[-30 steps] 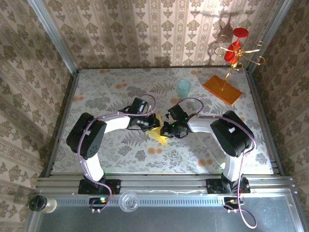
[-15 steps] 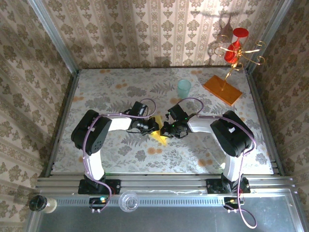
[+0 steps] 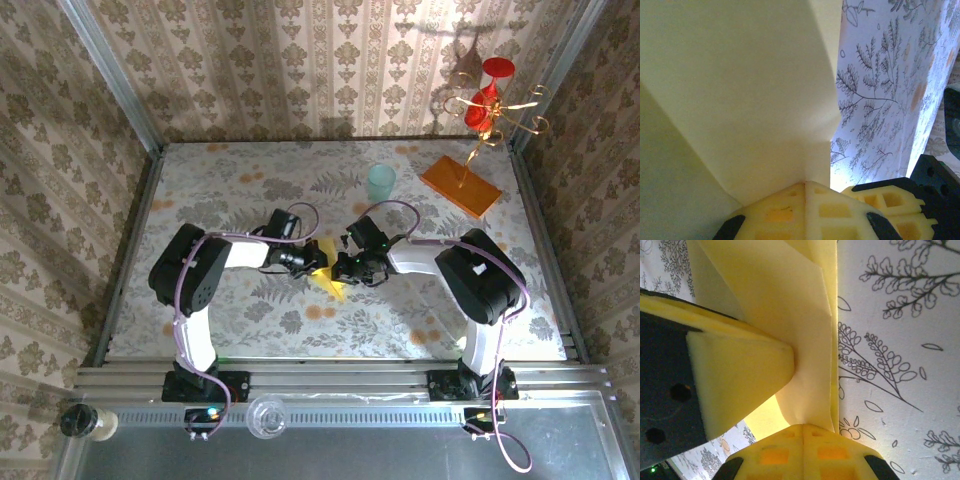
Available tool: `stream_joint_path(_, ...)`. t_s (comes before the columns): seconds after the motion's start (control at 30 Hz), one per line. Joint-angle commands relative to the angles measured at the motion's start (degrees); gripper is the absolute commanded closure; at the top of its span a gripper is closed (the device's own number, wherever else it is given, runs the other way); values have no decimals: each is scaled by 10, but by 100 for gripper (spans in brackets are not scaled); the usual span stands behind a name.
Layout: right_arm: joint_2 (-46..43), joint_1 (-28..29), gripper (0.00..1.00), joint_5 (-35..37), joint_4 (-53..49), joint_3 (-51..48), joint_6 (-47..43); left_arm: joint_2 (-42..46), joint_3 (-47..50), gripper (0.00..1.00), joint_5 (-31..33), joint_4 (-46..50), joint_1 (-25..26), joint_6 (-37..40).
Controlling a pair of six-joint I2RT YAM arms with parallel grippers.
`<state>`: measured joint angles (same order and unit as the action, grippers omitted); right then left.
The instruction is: Fold a paper plane with a square sheet of paper (pick it up from the middle)
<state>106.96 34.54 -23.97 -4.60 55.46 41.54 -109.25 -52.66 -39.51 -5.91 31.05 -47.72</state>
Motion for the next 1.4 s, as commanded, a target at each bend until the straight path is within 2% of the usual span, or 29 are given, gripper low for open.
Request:
stream_joint_path(0.0,59,1,100,103,-125,-38,-21,-30,-11,94,75,-11,-35,22)
stream_joint_path(0.93,73,-2,100,113,-130,-35,-36,-101,-126,94,97,86,-146,106)
stream_joint_path(1.23,72,-1,100,108,-125,-37,-36,-106,-182,94,94,137,-164,139)
stream_joint_path(1.37,69,-2,100,100,-121,-32,-34,-97,-215,94,100,192,-166,187)
